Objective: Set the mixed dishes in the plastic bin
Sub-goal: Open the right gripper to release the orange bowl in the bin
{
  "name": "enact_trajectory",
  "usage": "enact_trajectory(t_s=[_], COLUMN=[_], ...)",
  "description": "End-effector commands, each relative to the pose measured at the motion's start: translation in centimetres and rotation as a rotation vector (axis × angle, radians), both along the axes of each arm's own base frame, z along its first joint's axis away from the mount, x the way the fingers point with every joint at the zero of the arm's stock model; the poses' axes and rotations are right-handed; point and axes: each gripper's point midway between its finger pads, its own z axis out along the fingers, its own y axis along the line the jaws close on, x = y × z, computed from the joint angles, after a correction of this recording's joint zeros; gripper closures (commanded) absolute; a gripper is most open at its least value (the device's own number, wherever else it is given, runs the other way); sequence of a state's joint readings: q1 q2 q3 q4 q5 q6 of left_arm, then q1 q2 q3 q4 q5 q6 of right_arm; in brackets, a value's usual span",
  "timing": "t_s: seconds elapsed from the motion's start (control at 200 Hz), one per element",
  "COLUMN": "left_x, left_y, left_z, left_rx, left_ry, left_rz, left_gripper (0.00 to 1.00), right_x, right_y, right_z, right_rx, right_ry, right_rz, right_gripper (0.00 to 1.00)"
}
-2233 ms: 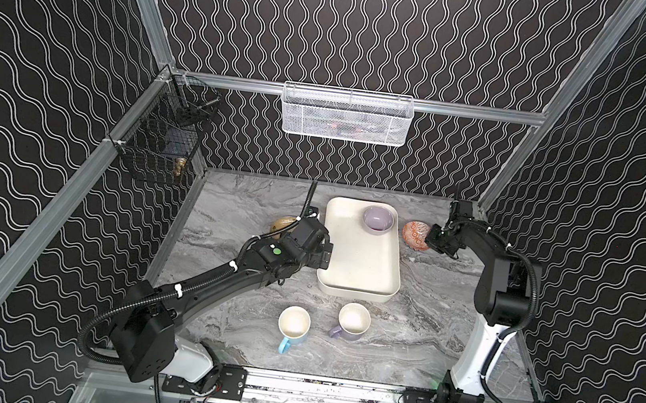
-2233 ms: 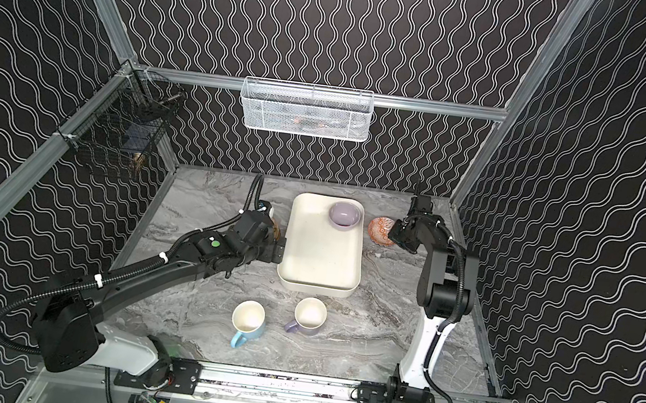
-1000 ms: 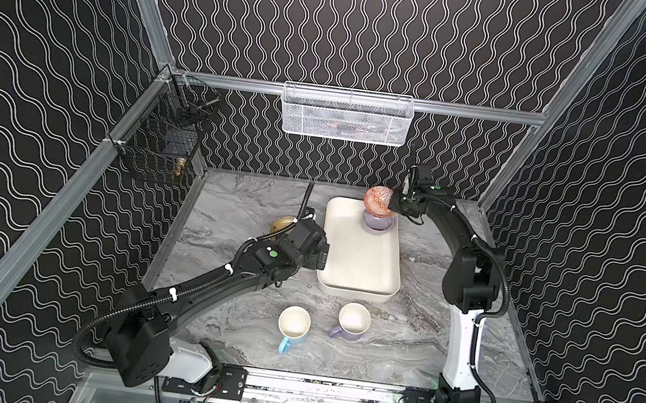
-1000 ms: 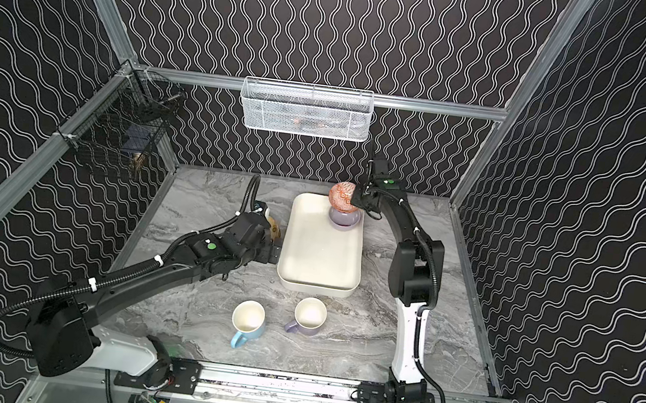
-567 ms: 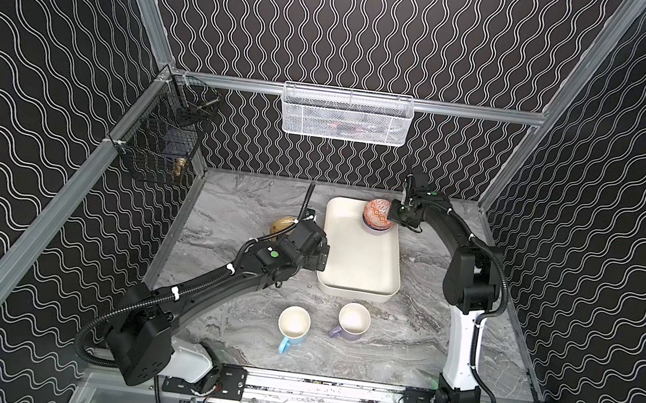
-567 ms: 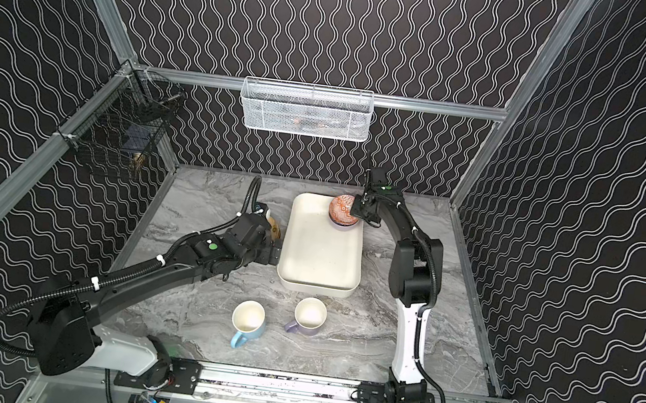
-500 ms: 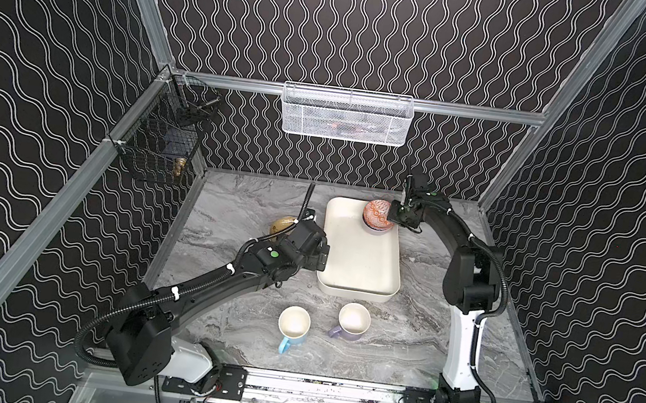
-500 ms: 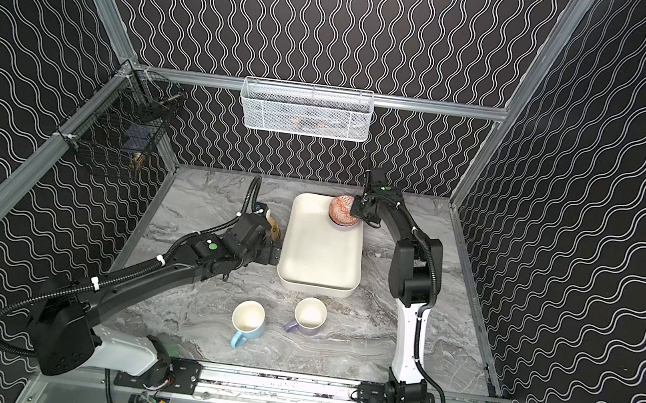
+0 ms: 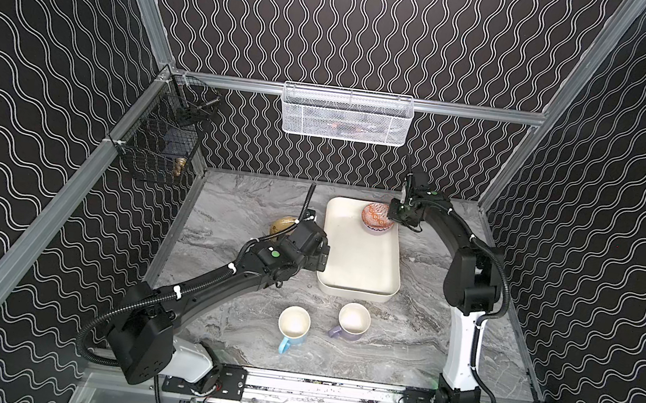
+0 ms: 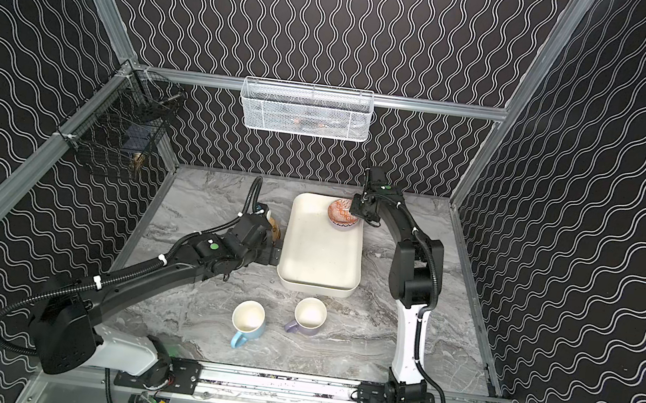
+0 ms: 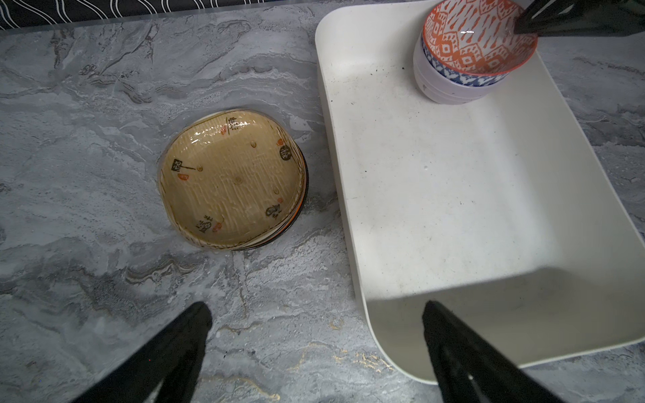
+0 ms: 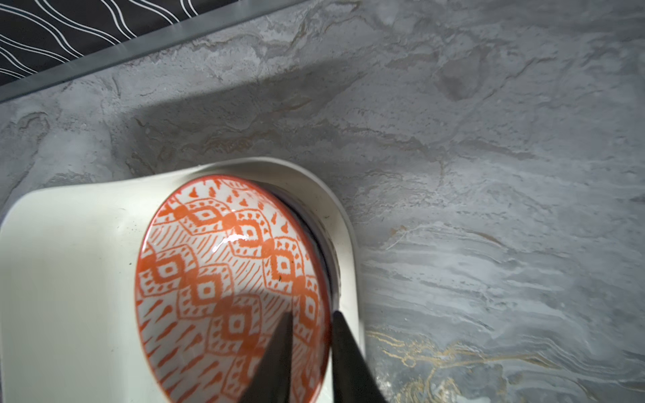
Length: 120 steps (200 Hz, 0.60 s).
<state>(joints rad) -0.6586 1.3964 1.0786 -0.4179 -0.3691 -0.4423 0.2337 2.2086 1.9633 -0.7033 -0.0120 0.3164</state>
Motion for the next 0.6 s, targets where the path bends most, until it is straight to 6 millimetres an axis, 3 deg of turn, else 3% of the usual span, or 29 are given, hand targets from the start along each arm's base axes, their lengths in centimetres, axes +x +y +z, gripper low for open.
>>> enact_trajectory(t_s=[0.0,0.135,0.32,0.49,0.596], left_x=[0.1,0.1,0.0,0.1,0.1], left_y=[0.1,0.1,0.3,0.4,0.5], left_z=[0.4,0.5,0.5,0.4,0.4], left_rx=[-0.011,-0.014,-0.01,-0.005,0.004], left_ry=[-0.013,-0.016,-0.018,-0.017,-0.015], left_rz=[0.01,0.01,0.014,0.018,0.021], left_gripper=[0.01,0.01,0.01,0.01,0.01], right_x=[0.0,0.0,-0.1,-0.1,-0.3], right_y=[0.1,0.3,0.5,0.4,0.2], right_z=[0.8,0.3,-0.4,-0.7,-0.2], right_rx=[-0.001,0.011,0.019,0.008,0.003], right_ry=[-0.027,-0.015,0.007,0.016,0.011], right_rz=[0.005,0.007,0.013,0.019,0.018], right_gripper=[0.87,0.93,0.93,0.89,0.78])
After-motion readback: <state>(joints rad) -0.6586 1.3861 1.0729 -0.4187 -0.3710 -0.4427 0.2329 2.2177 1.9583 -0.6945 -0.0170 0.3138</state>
